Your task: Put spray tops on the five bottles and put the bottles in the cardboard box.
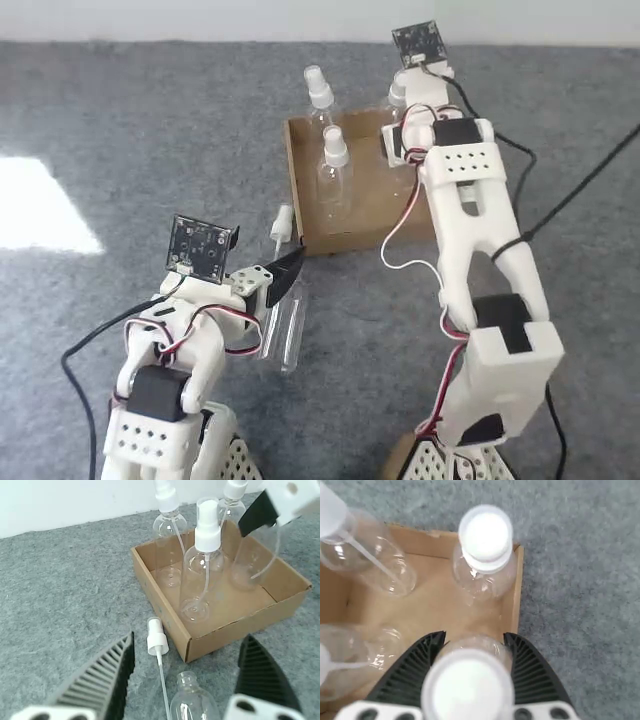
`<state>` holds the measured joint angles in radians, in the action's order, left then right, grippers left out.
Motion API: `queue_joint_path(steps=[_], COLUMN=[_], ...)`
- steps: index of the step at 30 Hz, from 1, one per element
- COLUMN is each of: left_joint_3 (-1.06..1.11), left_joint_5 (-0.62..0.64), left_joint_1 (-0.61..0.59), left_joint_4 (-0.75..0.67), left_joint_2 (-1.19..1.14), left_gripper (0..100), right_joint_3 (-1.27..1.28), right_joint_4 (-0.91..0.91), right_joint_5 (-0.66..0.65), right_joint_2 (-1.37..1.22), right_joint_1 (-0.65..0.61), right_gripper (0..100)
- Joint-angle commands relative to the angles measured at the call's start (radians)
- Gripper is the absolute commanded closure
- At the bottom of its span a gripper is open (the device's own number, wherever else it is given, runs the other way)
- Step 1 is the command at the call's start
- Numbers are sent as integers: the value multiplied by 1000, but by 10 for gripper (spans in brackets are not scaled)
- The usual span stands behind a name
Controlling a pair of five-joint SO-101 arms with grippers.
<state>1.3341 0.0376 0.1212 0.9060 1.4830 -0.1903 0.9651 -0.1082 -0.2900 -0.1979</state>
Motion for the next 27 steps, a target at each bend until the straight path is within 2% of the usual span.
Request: queue_joint_path(steps=[1,6,27], left_joint_3=[-5,16,16], left_joint_5=[-15,-32,-32], left_joint_1=[-8,-8,-8], left_joint_4=[-28,-51,-49], left_joint_2=[12,12,12], left_gripper=[695,695,695], right_joint_3=[-69,-72,-75], right_joint_4=[-71,-108,-107], right_joint_5=[0,60,58], right_joint_2=[-12,-35,-74], right_joint_1=[4,5,5], right_gripper=[993,993,991])
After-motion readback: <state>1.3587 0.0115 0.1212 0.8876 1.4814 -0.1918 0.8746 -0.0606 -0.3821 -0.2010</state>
